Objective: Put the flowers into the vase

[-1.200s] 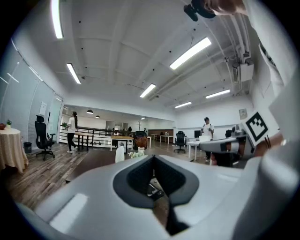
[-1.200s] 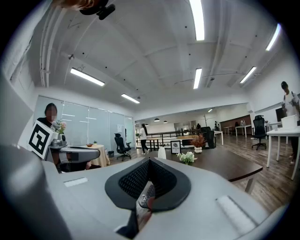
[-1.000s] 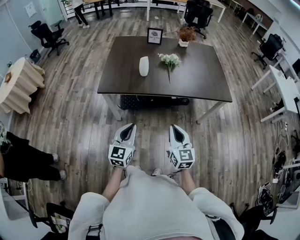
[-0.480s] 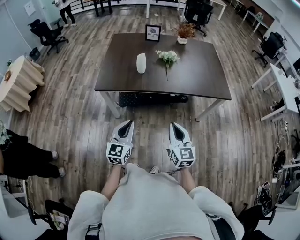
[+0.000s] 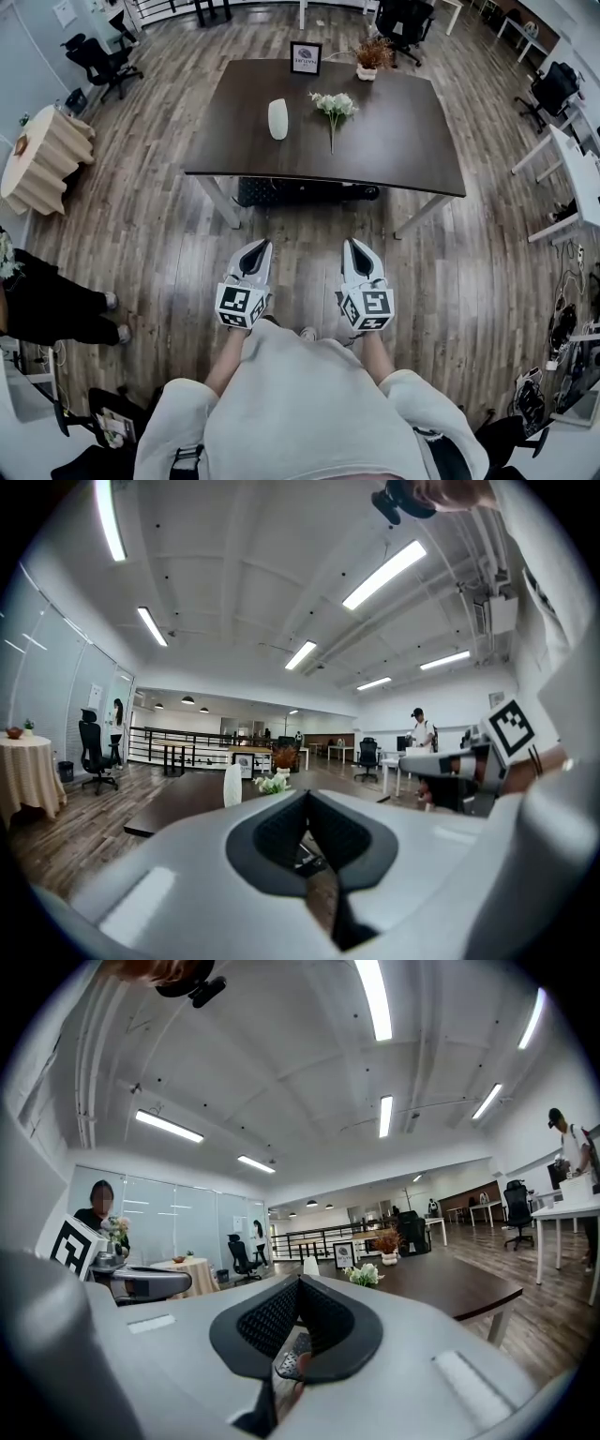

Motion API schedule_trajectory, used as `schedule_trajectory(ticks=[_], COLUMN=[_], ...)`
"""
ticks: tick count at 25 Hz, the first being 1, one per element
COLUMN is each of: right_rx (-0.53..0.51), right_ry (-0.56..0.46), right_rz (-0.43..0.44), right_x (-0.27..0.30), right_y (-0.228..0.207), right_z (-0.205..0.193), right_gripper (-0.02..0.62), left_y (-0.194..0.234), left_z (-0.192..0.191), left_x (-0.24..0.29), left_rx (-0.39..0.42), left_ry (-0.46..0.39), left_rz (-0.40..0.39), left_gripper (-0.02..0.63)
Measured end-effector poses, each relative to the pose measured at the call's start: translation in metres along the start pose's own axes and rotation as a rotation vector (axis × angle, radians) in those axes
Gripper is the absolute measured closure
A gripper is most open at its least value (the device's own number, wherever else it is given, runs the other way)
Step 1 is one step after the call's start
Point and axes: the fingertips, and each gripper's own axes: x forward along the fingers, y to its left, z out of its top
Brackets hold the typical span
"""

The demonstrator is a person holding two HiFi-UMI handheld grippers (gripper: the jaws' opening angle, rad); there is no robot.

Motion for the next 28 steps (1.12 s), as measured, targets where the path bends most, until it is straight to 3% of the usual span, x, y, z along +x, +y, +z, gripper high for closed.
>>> schedule_trajectory(ticks=[18, 28], right_rx=[-0.023, -0.032], right_ry=[0.017, 0.039], right_rz=[0.001, -0.048], right_x=[0.049, 0.146], right_y=[-0.042, -0.071], right_z=[-0.008, -0.011], right_gripper=[0.598, 0.598], left_y=[0.018, 0.083], left_z=[-0.011, -0.016], left_x=[0.077, 0.166], left_rx=[-0.026, -0.053], left_ry=[-0.006, 0.005], left_rz=[-0.010, -0.064], left_gripper=[0.597, 0.597])
